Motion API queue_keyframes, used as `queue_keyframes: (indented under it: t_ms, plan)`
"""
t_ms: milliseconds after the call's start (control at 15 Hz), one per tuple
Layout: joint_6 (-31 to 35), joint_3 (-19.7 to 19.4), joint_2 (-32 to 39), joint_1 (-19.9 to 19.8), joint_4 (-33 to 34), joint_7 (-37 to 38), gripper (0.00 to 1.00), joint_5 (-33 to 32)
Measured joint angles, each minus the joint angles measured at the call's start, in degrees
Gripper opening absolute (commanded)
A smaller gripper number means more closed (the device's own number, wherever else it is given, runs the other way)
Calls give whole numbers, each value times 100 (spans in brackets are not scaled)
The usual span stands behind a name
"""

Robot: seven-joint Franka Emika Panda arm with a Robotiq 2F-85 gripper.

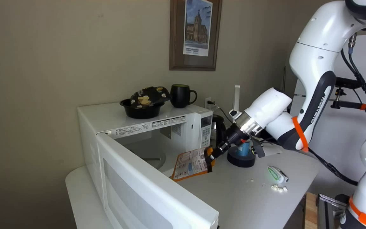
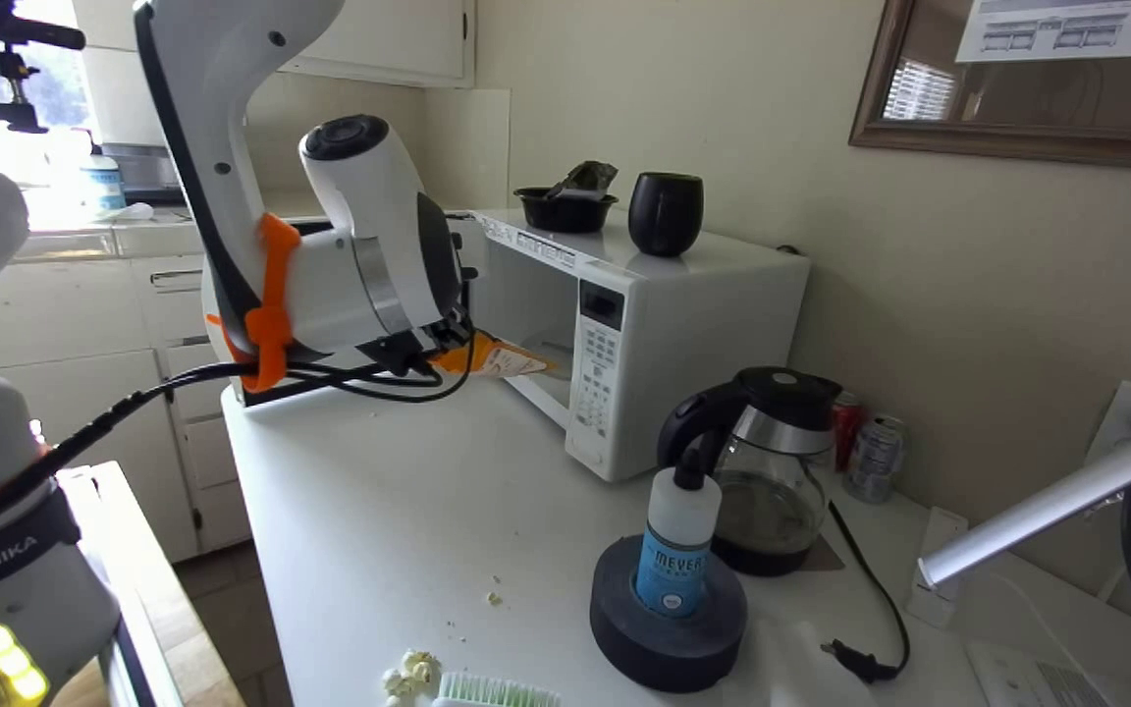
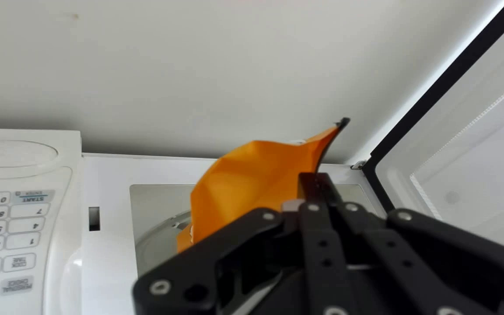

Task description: Remove the orange packet from the microwave

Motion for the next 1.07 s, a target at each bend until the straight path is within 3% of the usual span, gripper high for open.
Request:
queue_keyframes:
  t_ms: [267,467,733,933,1067]
  plan:
    - [-179,-288,-591,-223,0,1653,0,-1766]
    - [-272,-474,-852,-445,4,2914,0,-2744]
    - [-364,-733,-1085,-805,5,4213,0,-3453]
    - [-521,-899,-1255,-1092,3,4871,0,-3645]
    - [-691,-966,-1284,-1293,1,5261,28,-3726]
